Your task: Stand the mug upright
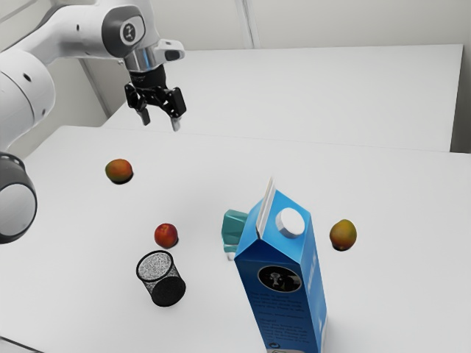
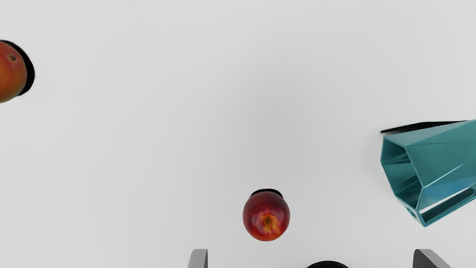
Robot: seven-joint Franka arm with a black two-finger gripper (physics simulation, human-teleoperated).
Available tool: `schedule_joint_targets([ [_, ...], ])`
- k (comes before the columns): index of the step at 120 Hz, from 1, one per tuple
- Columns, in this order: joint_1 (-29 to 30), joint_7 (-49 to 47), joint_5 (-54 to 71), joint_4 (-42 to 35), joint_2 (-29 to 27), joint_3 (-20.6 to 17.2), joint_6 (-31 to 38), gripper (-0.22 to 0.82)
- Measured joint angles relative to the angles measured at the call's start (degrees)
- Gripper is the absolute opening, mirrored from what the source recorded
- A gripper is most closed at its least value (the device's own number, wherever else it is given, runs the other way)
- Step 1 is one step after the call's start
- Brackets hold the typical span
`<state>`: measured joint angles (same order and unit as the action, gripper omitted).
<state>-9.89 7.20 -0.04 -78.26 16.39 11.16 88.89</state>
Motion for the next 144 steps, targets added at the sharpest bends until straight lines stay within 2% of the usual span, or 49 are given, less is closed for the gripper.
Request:
schedule_joint_targets([
  [13, -0.1, 0.0, 0.0, -0.6, -0.2, 0.0, 1.3, 0.60],
  [23, -0.2, 0.0, -0.2, -4.2, -1.2, 0.1, 3.8, 0.60],
  [49, -0.1, 0.2, -11.4, -23.6, -10.6, 0.6, 13.1, 0.60],
  [67, 0.6, 1.6, -23.8, -33.0, -13.0, 0.8, 19.8, 0.60],
  [82, 1.4, 4.0, -35.1, -38.1, -12.6, 0.9, 24.1, 0.60],
  [107, 1.5, 10.0, -49.8, -41.5, -9.2, 0.9, 29.0, 0.60],
  [125, 1.2, 14.9, -56.3, -41.8, -6.2, 0.9, 30.8, 0.60],
  [144, 0.7, 19.4, -59.3, -43.1, -5.6, 0.8, 31.7, 0.60],
])
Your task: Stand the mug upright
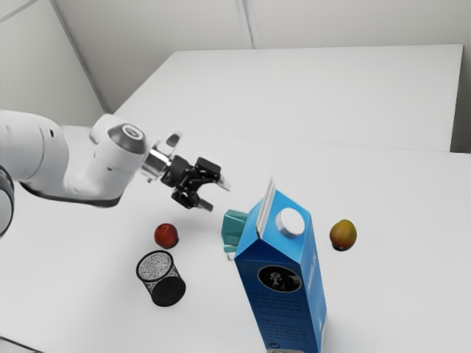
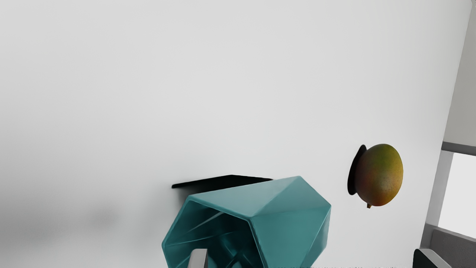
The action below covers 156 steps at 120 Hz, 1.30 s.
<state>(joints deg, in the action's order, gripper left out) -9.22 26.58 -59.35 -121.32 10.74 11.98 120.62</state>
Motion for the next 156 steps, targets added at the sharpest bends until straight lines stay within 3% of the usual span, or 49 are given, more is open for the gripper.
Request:
schedule_joint_targets([
  [97, -2.3, 12.3, -5.8, -1.4, 2.8, -2.1, 1.5, 0.59],
  [128, -2.8, 13.9, -7.0, -2.0, 2.7, -2.2, 1.6, 0.40],
  [156, -3.1, 14.8, -7.5, -2.1, 2.7, -2.5, 2.1, 0.11],
])
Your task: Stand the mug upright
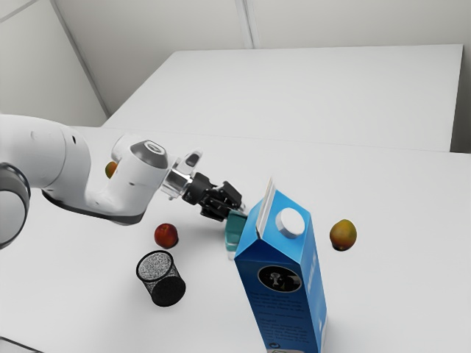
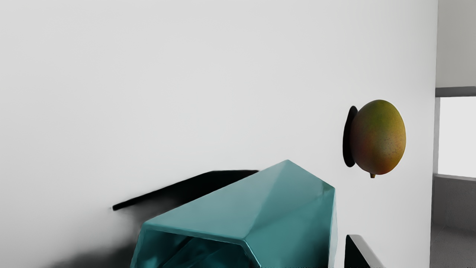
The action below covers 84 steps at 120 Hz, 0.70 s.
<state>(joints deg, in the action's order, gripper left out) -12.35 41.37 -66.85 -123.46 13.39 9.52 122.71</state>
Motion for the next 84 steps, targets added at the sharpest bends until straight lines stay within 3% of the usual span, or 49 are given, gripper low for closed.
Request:
schedule_joint_targets([
  [8, -0.1, 0.2, 0.0, -0.3, -0.2, 0.0, 0.2, 0.03],
  [44, -0.5, 0.5, 0.2, -2.2, -3.4, 0.0, 1.7, -0.13],
  [65, -0.4, 0.4, 2.7, -4.9, -9.0, 0.0, 3.8, -0.16],
  [84, -0.3, -1.6, 13.9, -4.7, -12.3, -0.1, 5.8, -0.17],
])
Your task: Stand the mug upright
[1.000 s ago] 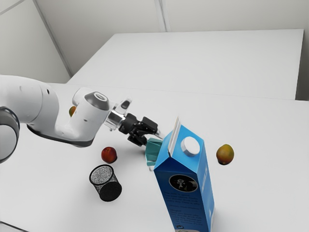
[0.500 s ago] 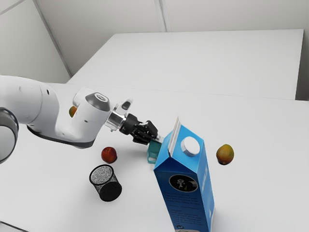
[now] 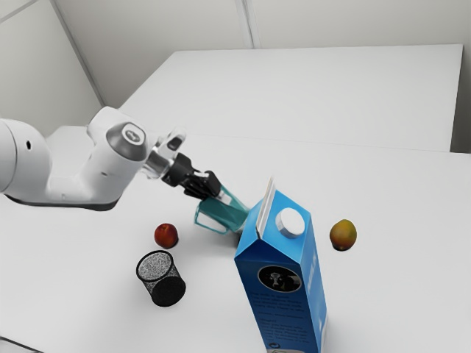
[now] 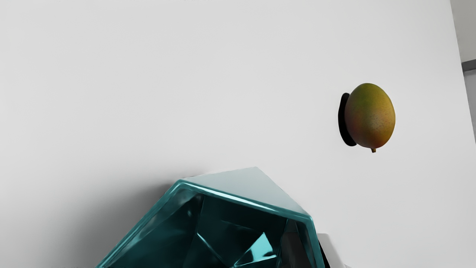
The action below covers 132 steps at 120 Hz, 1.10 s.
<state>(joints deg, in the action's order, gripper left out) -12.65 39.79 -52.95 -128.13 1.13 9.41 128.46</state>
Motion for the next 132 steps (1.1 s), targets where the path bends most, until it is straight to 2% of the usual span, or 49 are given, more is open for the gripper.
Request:
schedule_joint_targets([
  [30, 0.1, -6.3, 25.3, 6.2, 2.0, 0.0, 1.1, -0.17],
  [55, -0.8, -11.2, 37.9, 6.8, 3.2, 0.1, 0.8, -0.18],
  [85, -0.9, -15.9, 44.9, 5.6, 2.7, 0.1, 0.1, -0.18],
  [132, -0.9, -20.5, 46.9, 5.1, 4.0, 0.1, 0.8, -0.18],
])
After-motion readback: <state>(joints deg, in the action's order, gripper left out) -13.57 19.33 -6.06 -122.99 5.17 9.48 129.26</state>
